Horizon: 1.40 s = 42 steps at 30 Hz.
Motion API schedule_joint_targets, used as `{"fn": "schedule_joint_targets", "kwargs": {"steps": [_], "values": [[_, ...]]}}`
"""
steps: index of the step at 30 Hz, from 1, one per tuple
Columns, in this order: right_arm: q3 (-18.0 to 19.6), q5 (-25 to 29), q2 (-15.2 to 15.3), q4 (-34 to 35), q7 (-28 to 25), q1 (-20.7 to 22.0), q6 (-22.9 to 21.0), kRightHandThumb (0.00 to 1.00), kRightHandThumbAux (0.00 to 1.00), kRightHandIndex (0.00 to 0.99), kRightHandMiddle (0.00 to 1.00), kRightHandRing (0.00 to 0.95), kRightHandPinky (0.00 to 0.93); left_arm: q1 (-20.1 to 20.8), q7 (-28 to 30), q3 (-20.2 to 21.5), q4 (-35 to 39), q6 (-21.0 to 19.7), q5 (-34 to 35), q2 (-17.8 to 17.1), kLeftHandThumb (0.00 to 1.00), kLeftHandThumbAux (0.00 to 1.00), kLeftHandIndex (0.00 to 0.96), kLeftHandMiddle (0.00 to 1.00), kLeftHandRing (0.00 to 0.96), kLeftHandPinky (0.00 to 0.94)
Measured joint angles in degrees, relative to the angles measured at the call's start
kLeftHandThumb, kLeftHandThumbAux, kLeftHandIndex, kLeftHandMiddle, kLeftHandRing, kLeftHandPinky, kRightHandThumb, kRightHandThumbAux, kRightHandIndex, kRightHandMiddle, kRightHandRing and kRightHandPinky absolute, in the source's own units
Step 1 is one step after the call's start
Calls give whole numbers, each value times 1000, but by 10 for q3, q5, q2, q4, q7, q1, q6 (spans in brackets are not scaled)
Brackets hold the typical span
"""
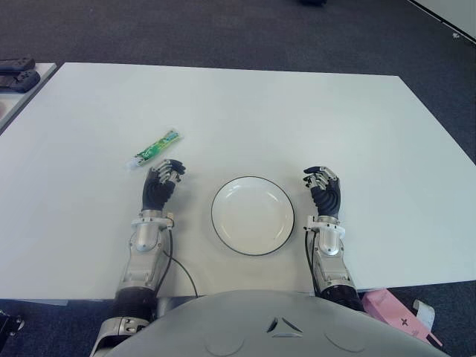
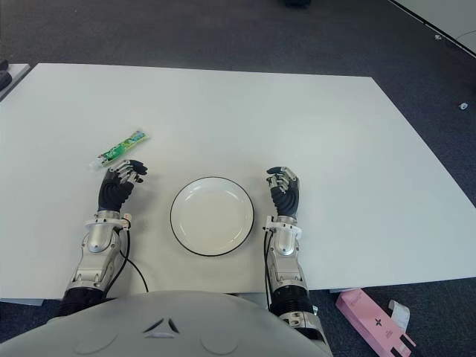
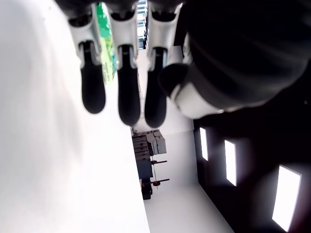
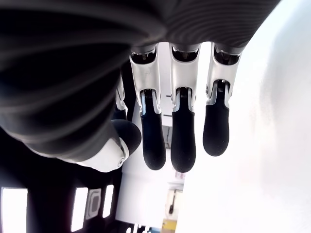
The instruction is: Put the toothpaste on the table into the plate.
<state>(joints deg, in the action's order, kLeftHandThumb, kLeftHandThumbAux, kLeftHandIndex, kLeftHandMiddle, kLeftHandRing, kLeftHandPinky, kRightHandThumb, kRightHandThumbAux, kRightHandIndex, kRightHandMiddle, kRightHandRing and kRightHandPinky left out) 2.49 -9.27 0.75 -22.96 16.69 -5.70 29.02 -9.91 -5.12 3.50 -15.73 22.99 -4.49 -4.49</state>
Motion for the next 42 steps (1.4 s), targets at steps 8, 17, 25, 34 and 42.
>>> {"fn": "schedule_joint_targets", "kwargs": {"steps": [8,17,25,34,42], "values": [[0,2,0,0,-2,0,2,709,731,427,474,500,512,1,-34,2,-1,25,-36,-2,712,724,424,456,440,442],[0,3,0,-3,-4,1,3,710,731,427,483,502,517,31,-147,9,72,-49,-219,-48,710,725,422,457,448,444],[0,3,-1,-7,-4,4,3,711,731,428,482,508,523,109,-214,-3,63,-120,-315,-85,707,725,421,455,466,455],[0,4,-2,-12,-4,7,5,710,731,427,473,508,524,204,-226,-41,-9,-199,-390,-162,343,557,213,288,325,353],[1,3,-1,-12,-3,11,5,709,731,426,476,507,520,285,-184,-79,-84,-253,-400,-196,458,367,63,127,128,160]]}}
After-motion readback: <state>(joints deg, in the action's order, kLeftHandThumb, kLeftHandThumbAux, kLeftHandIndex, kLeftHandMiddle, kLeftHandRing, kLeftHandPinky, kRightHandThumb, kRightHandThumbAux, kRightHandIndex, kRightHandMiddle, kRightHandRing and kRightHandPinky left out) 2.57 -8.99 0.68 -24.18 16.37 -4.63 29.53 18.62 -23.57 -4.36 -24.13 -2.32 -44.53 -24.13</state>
